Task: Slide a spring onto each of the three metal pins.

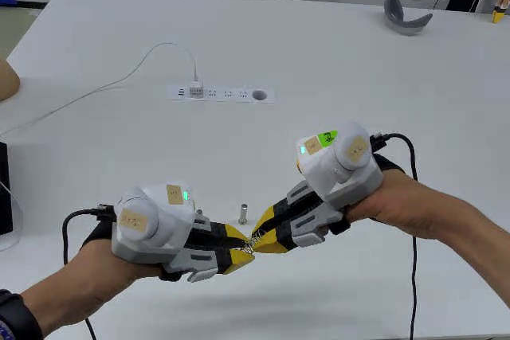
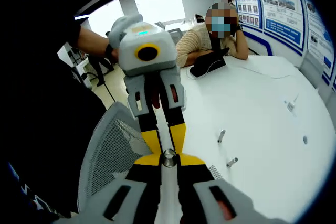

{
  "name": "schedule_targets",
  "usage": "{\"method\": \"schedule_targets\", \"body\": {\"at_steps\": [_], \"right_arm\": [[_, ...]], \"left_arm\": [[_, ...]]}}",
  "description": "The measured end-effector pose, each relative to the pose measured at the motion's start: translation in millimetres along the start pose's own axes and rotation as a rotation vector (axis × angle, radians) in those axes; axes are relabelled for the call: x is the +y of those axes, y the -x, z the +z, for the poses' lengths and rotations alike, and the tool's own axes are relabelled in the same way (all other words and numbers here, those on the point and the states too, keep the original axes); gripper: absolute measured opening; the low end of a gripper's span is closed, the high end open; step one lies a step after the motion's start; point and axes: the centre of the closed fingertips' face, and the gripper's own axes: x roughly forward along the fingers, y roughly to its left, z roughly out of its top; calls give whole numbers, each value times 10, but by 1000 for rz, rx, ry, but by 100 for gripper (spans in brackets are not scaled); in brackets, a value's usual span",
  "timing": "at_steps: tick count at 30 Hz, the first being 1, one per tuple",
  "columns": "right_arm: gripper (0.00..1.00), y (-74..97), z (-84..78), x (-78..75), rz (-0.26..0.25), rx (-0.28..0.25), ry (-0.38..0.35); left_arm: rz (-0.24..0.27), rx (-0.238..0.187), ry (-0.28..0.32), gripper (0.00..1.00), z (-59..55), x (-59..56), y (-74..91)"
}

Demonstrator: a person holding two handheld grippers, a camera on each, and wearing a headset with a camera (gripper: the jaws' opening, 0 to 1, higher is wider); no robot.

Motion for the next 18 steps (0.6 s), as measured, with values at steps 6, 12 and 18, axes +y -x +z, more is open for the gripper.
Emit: {"method": "schedule_targets", "body": {"at_steps": [6, 12, 18], "right_arm": [[12, 10, 49, 32, 16, 61, 68], [13, -4, -17, 38, 24, 109, 102], [13, -14, -71, 43, 25, 138, 129]], "left_arm": [[-12, -37, 11, 10, 69, -30, -49], [-14, -40, 10, 10, 74, -41, -68], [-17, -43, 3, 10, 91, -53, -60]]}}
